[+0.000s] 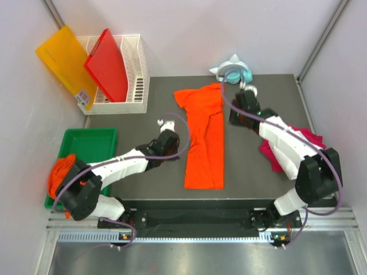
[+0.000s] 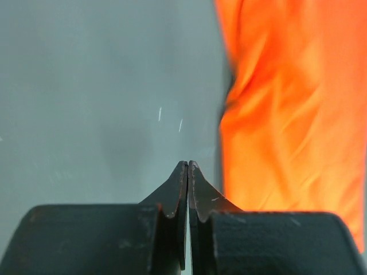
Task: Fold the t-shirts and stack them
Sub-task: Grab the bottom of the folded rectangular tshirt with both arms, then fold the folded rectangular tshirt in 1/3 of the way
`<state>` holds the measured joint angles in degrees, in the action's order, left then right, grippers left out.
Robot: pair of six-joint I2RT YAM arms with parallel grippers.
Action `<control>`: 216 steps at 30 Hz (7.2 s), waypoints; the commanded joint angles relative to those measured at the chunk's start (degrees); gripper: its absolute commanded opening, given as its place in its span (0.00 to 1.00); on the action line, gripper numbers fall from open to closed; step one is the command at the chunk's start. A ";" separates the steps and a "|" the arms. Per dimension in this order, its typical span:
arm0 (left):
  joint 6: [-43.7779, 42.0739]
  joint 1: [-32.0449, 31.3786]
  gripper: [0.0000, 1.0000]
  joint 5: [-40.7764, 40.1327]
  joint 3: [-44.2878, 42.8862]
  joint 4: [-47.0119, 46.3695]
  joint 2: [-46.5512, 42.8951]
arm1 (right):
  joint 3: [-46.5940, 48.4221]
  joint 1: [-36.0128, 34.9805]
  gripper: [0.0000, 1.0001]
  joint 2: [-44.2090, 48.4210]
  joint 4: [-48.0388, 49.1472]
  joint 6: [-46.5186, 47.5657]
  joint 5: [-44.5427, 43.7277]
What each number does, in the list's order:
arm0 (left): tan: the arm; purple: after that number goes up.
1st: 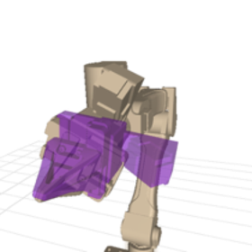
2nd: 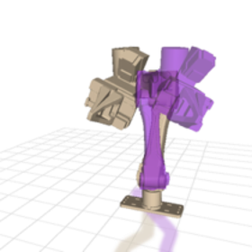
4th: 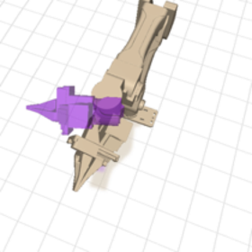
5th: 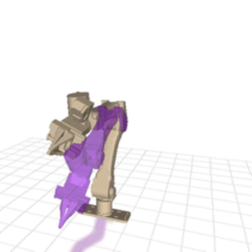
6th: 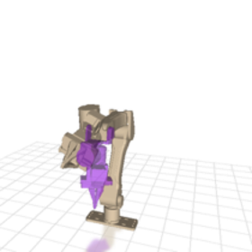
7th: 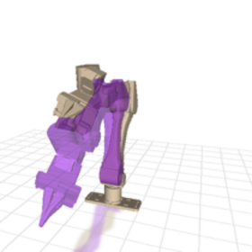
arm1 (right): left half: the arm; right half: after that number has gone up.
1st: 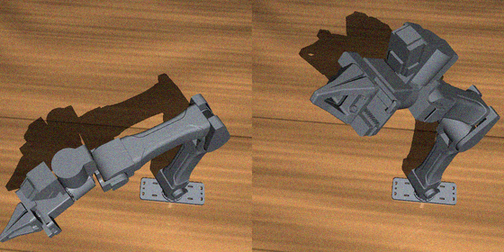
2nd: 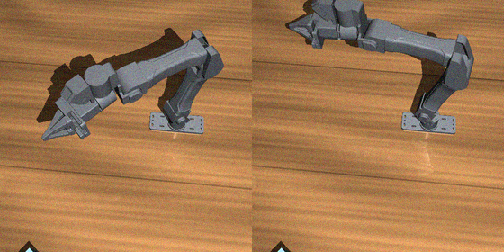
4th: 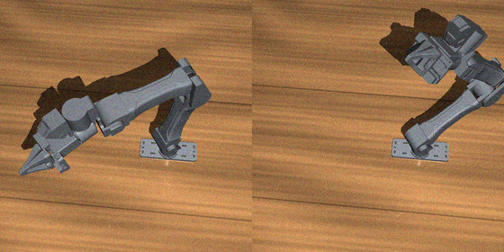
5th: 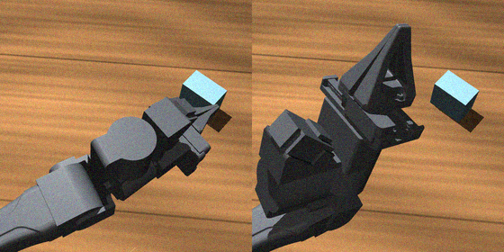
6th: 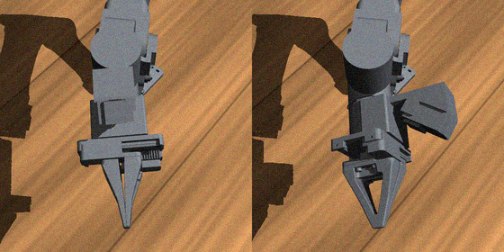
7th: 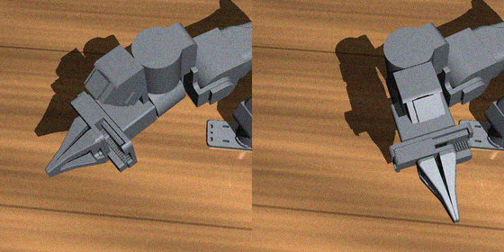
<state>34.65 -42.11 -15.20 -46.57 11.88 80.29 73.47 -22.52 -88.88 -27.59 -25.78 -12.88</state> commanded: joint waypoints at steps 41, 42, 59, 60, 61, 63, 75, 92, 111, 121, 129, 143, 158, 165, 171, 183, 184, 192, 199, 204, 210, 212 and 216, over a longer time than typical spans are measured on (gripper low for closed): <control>19.66 -26.89 0.32 -10.38 8.51 4.29 1.10 | -38.14 -37.23 0.56 13.03 6.06 -23.88 -7.33; 19.92 -26.89 0.32 -10.37 8.68 4.29 1.10 | -38.66 -37.68 0.56 13.21 6.06 -24.23 -7.33; 21.33 -27.24 0.30 -10.20 8.51 5.26 0.66 | -43.85 -42.69 0.49 14.52 4.31 -31.43 -7.33; 21.33 -27.33 0.30 -10.37 8.34 5.43 0.39 | -44.38 -42.69 0.49 15.31 4.22 -31.70 -7.59; 21.33 -27.33 0.30 -10.72 8.16 5.61 -0.04 | -44.73 -42.78 0.47 15.66 4.22 -31.96 -7.51; 21.16 -27.41 0.30 -11.08 7.63 6.05 -0.31 | -45.17 -42.78 0.45 16.45 4.13 -31.96 -7.42; 20.28 -27.33 0.34 -14.86 2.97 8.95 -1.90 | -44.47 -43.39 0.53 22.26 -2.29 -33.46 -10.76; 24.84 -27.33 0.37 -16.00 5.17 12.11 0.39 | -45.35 -43.48 0.53 21.30 -0.88 -33.99 -10.58; 27.22 -27.33 0.35 -9.15 6.93 8.51 6.90 | -43.41 -43.48 0.53 20.94 -2.38 -34.25 -11.99; 29.33 -27.59 0.18 -8.26 8.69 9.65 4.61 | -44.38 -43.48 0.53 21.47 -2.38 -34.43 -11.99; 30.65 -28.38 0.00 -8.97 8.07 11.32 3.99 | -45.52 -43.48 0.47 21.56 -1.24 -33.72 -11.90; 30.91 -29.61 0.00 -9.41 5.87 11.85 6.54 | -46.84 -43.48 0.44 21.47 0.70 -33.46 -11.46; 31.18 -29.70 0.00 -9.67 6.05 12.47 5.67 | -44.99 -43.48 0.22 14.97 2.64 -31.70 -8.74; 30.91 -29.79 0.00 -9.76 6.14 12.29 5.31 | -45.52 -43.66 0.00 16.54 0.97 -33.54 -8.82; 31.26 -30.84 0.00 -10.99 5.79 14.13 3.82 | -45.08 -44.80 0.00 18.92 -2.81 -36.00 -10.84; 37.94 -40.06 0.00 -15.21 4.38 20.90 0.74 | -43.59 -53.67 0.00 20.24 -9.48 -43.12 -13.39; 39.25 -40.68 0.00 -15.47 4.47 21.60 0.74 | -43.50 -54.98 0.00 20.50 -9.93 -43.74 -13.66; 42.16 -43.50 0.00 -21.44 -0.27 28.28 -1.36 | -37.71 -56.14 0.00 27.26 -19.94 -46.12 -20.86; 41.55 -43.50 0.00 -29.61 -4.85 33.12 -5.40 | -30.15 -53.51 0.00 28.85 -24.00 -42.34 -26.75; 41.46 -43.41 0.00 -34.63 -8.27 37.15 -6.20 | -28.21 -49.74 0.00 29.47 -23.30 -38.39 -27.90; 38.22 -39.90 0.00 -36.65 -9.51 37.52 -7.78 | -26.37 -42.19 0.00 29.12 -18.91 -30.57 -27.81; 36.20 -37.62 0.00 -36.65 -9.51 36.12 -8.13 | -25.58 -39.80 0.00 28.68 -16.72 -26.70 -27.28; 27.95 -30.87 0.00 -34.56 -9.07 30.58 -8.49 | -22.77 -33.05 0.00 26.57 -12.58 -19.85 -25.97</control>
<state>71.61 -78.61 -48.38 -54.43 44.56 73.43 46.44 -61.21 -60.88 -43.64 -54.87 -37.23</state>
